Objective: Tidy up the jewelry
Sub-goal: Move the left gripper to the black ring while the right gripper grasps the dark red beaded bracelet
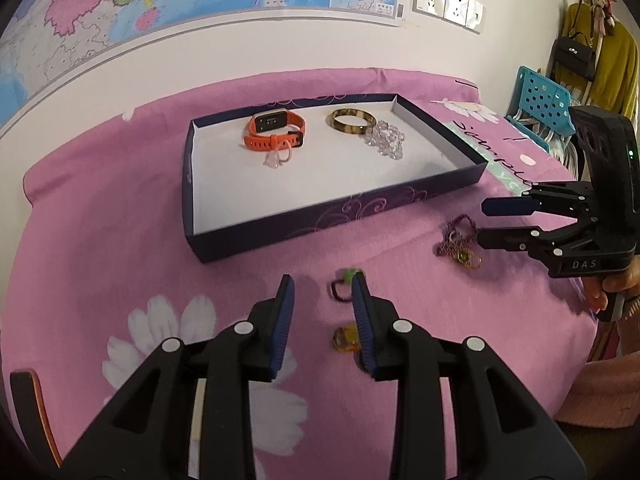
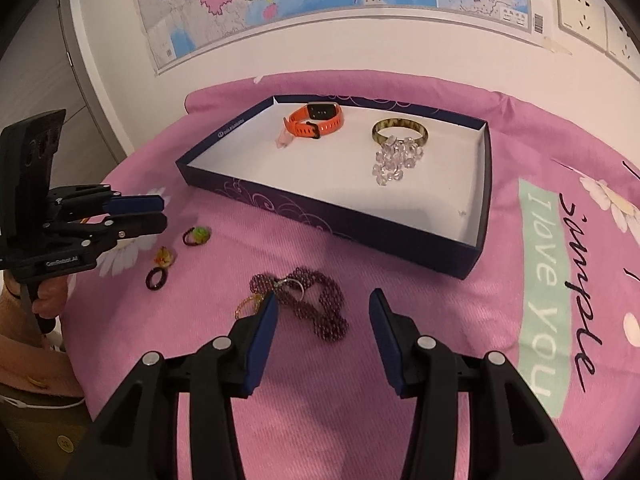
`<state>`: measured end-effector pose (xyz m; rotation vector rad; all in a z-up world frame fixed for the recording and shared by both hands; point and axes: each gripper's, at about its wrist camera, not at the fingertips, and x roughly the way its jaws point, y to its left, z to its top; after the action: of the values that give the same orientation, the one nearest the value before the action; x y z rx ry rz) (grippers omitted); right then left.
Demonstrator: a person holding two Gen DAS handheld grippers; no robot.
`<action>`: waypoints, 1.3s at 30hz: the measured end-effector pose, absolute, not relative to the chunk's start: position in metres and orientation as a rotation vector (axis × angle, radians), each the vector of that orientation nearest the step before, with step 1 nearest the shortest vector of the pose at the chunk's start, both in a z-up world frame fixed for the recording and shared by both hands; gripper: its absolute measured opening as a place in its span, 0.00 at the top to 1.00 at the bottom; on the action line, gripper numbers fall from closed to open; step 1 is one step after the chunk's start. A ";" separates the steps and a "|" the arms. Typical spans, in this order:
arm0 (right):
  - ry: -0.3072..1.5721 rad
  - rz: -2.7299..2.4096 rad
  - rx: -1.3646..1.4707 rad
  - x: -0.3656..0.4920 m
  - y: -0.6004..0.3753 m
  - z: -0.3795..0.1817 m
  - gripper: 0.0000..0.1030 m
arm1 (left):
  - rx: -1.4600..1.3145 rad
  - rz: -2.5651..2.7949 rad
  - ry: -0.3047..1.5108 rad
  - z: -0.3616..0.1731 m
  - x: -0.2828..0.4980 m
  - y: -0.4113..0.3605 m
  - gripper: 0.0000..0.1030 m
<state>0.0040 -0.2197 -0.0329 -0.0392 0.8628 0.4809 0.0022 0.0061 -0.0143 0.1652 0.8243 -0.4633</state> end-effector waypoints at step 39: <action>0.802 0.516 -0.037 0.003 -0.209 -0.014 0.90 | 0.151 -0.500 0.866 -0.033 -0.029 0.010 0.69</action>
<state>0.0033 -0.2088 -0.0135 -0.0374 0.8024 0.5165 -0.0290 0.0102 -0.0331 0.1505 0.8664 -0.4997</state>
